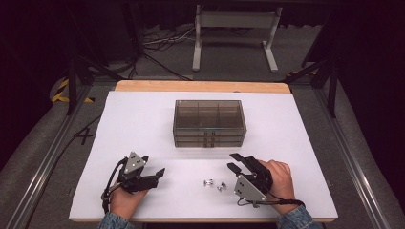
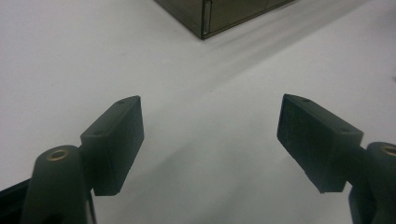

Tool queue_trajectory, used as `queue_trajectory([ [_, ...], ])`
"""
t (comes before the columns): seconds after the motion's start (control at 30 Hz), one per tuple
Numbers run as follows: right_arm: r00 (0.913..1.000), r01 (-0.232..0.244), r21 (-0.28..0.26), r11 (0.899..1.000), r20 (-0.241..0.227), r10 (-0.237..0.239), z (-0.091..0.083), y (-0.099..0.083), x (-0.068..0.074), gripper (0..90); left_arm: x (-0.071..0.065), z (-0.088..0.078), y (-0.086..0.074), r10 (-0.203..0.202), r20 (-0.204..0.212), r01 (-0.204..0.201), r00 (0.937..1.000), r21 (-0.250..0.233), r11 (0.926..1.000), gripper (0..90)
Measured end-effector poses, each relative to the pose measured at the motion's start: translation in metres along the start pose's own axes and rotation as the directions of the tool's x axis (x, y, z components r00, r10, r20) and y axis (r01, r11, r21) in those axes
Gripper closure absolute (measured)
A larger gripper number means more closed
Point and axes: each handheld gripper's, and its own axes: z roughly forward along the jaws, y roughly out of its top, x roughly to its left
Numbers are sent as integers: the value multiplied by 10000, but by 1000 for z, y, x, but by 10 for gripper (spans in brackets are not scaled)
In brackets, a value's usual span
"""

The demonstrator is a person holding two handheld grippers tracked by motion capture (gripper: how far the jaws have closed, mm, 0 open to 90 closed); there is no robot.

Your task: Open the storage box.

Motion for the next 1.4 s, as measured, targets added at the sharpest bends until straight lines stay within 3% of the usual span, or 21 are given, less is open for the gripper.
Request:
queue_trajectory([
  [0.23, 9989, 394, -13, 9992, 250, -394, 1, 4, -1, 592, 0, -1, 0, -51, -215, 49, 9998, -75, 10000, 215],
  [0.4, 9960, 705, 110, 9975, 541, -710, 2, 8, -2, 597, -2, -3, -2, -118, -693, 96, 9975, -317, 9995, 211],
  [1.4, 9830, 1546, 370, 9873, 948, -1574, 35, 20, -2, 599, -3, -3, -2, 27, -323, -39, 9995, -373, 9993, 236],
])
